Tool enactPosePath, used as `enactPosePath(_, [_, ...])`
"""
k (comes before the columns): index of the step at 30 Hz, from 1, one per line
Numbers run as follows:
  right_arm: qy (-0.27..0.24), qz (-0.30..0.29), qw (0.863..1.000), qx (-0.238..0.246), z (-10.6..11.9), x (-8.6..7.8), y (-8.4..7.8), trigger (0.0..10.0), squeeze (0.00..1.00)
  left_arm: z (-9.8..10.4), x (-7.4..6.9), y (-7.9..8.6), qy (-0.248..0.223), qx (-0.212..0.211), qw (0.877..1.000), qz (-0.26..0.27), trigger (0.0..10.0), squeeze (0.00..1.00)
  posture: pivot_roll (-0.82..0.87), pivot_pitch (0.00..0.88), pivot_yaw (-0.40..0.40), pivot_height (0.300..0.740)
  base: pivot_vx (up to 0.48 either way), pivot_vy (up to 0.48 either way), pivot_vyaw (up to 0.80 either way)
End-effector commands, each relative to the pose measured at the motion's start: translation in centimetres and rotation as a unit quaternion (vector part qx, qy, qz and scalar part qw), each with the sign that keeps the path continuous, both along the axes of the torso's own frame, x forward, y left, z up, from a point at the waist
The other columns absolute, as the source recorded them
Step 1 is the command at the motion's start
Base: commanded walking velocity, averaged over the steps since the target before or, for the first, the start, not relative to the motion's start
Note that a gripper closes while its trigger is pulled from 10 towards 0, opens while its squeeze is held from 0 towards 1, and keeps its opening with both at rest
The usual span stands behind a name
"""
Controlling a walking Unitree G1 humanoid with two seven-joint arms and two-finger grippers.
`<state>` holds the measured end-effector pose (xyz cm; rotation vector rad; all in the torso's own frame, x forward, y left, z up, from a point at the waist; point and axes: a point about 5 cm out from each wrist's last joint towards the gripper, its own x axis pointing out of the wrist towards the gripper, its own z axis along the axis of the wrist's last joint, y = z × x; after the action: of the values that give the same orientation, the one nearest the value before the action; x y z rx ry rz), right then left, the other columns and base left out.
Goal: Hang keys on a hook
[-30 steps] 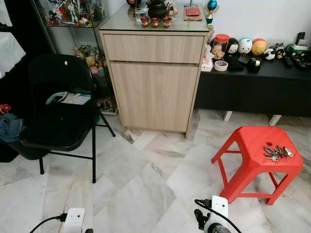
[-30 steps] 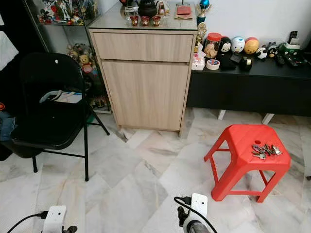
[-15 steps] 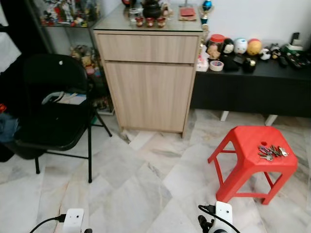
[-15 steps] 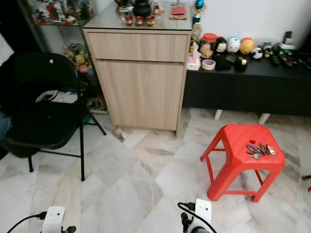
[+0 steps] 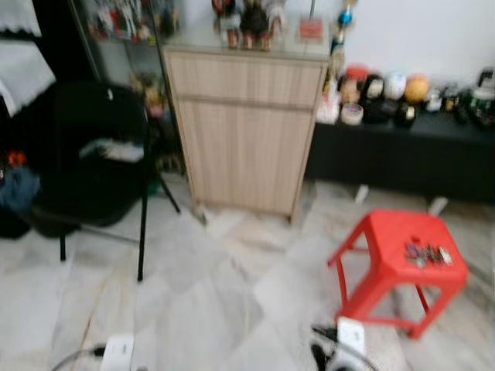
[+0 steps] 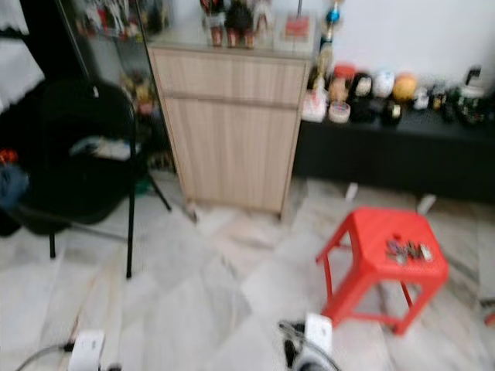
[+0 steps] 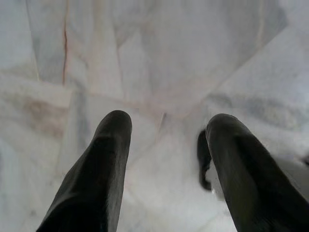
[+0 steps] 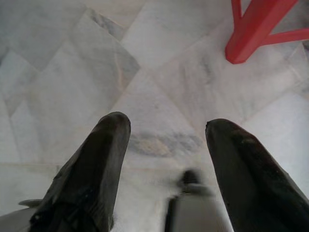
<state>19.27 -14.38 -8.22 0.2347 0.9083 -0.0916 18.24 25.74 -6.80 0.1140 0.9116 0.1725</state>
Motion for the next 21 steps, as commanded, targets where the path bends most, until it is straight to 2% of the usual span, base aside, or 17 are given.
enactPosePath(1, [0.001, -0.007, 1.000, -0.009, -0.1, -0.2, -0.8, 10.0, 0.00, -0.3, -0.3, -0.5, 0.007, -0.005, 1.000, -0.001, 10.0, 0.00, 0.10, 0.000, -0.025, 0.740, 0.000, -0.244, 0.00])
enactPosePath(6, [-0.016, -0.015, 1.000, -0.012, 0.3, 0.3, -1.1, 10.0, 0.00, 0.6, 1.3, -0.5, -0.036, -0.010, 0.999, -0.008, 10.0, 0.00, 0.10, 0.000, -0.030, 0.740, 0.000, 0.000, 0.00])
enactPosePath(8, [-0.040, -0.018, 0.999, -0.017, 0.8, 1.1, -1.3, 10.0, 0.00, 1.3, 2.4, -0.5, -0.065, -0.008, 0.998, -0.015, 10.0, 0.00, 0.09, 0.000, -0.031, 0.740, 0.000, 0.000, 0.00])
enactPosePath(9, [-0.040, -0.018, 0.999, -0.017, 0.8, 1.1, -1.3, 10.0, 0.00, 1.3, 2.4, -0.5, -0.065, -0.008, 0.998, -0.015, 10.0, 0.00, 0.09, 0.000, -0.031, 0.740, 0.000, 0.000, 0.00])
enactPosePath(10, [-0.063, -0.022, 0.998, -0.020, 1.2, 1.7, -1.6, 10.0, 0.00, 2.1, 3.3, -0.4, -0.097, -0.004, 0.995, -0.022, 10.0, 0.00, 0.08, 0.000, -0.033, 0.740, 0.000, 0.000, 0.00])
enactPosePath(11, [-0.063, -0.022, 0.998, -0.020, 1.2, 1.7, -1.6, 10.0, 0.00, 2.1, 3.3, -0.4, -0.097, -0.004, 0.995, -0.022, 10.0, 0.00, 0.08, 0.000, -0.033, 0.740, 0.000, 0.000, 0.00])
enactPosePath(12, [-0.084, -0.033, 0.996, -0.023, 1.6, 2.3, -1.9, 10.0, 0.00, 2.9, 4.3, -0.3, -0.131, -0.003, 0.991, -0.026, 10.0, 0.00, 0.08, 0.000, -0.037, 0.740, 0.000, 0.000, 0.00])
enactPosePath(13, [-0.096, -0.034, 0.994, -0.028, 1.8, 2.4, -2.5, 10.0, 0.00, 3.3, 4.6, -0.3, -0.145, -0.001, 0.989, -0.026, 10.0, 0.00, 0.09, 0.000, -0.042, 0.740, 0.000, 0.000, 0.00])
enactPosePath(16, [-0.145, -0.005, 0.987, -0.064, 2.8, 3.1, -3.5, 10.0, 0.00, 4.7, 6.0, -0.3, -0.205, 0.001, 0.978, -0.027, 10.0, 0.00, 0.08, 0.000, -0.049, 0.740, 0.000, 0.000, 0.00])
enactPosePath(17, [-0.145, -0.005, 0.987, -0.064, 2.8, 3.1, -3.5, 10.0, 0.00, 4.7, 6.0, -0.3, -0.205, 0.001, 0.978, -0.027, 10.0, 0.00, 0.08, 0.000, -0.049, 0.740, 0.000, 0.000, 0.00])
enactPosePath(18, [-0.180, -0.010, 0.981, -0.067, 3.5, 3.6, -3.8, 10.0, 0.00, 5.7, 6.8, -0.9, -0.251, -0.002, 0.967, -0.040, 10.0, 0.00, 0.08, 0.000, -0.059, 0.740, 0.000, 0.000, 0.00])
enactPosePath(19, [-0.201, -0.008, 0.977, -0.071, 3.9, 4.0, -4.0, 10.0, 0.00, 6.2, 7.1, -1.3, -0.275, -0.005, 0.960, -0.047, 10.0, 0.00, 0.08, 0.000, -0.061, 0.740, 0.000, 0.000, 0.00])
enactPosePath(21, [-0.228, -0.012, 0.971, -0.075, 4.6, 4.5, -4.0, 10.0, 0.00, 6.5, 7.2, -1.6, -0.290, 0.000, 0.955, -0.057, 10.0, 0.00, 0.08, 0.000, -0.065, 0.740, 0.000, 0.000, 0.00])
